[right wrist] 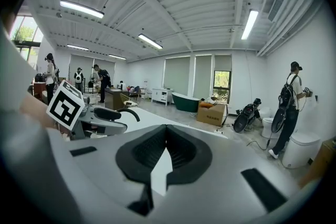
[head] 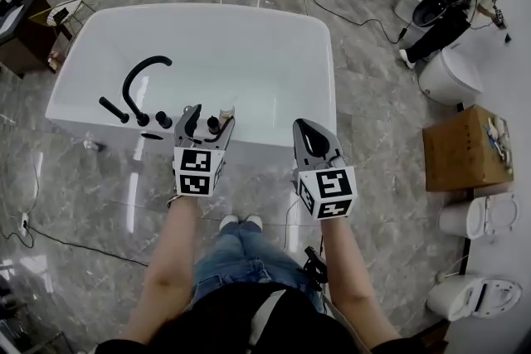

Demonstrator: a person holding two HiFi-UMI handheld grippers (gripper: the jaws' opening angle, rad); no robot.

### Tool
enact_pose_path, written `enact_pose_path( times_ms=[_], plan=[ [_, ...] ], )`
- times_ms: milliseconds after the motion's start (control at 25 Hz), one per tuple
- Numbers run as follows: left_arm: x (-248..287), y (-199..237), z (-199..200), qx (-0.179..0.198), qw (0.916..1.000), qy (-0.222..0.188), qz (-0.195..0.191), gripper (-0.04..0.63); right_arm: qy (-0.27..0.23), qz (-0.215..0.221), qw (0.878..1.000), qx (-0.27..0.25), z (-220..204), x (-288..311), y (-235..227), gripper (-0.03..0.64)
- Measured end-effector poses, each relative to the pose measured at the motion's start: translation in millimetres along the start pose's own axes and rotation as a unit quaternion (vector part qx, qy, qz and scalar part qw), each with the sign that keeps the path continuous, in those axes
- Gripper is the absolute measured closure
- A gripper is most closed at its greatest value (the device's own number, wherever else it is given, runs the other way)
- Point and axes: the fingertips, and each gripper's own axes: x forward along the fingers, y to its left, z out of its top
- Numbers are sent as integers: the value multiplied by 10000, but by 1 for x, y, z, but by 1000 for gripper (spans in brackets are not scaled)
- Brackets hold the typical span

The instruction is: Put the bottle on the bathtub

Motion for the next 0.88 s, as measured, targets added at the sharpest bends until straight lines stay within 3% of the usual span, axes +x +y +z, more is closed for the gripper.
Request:
enact_pose_path(
  times_ms=[200,560,880],
  plan=[
    [-32,15,36,-136,9992,-339,166,281,-190,-73,9998,-34,28,-28,-6,601],
    [-71,19,110,88,9935,-1110,220,281,-711,-234,9972,-3,76,-59,-20,601],
    [-88,13,149,189,9871,-1587,-46,283,-1130,-343,9923,-367,119,-63,-20,601]
  ],
)
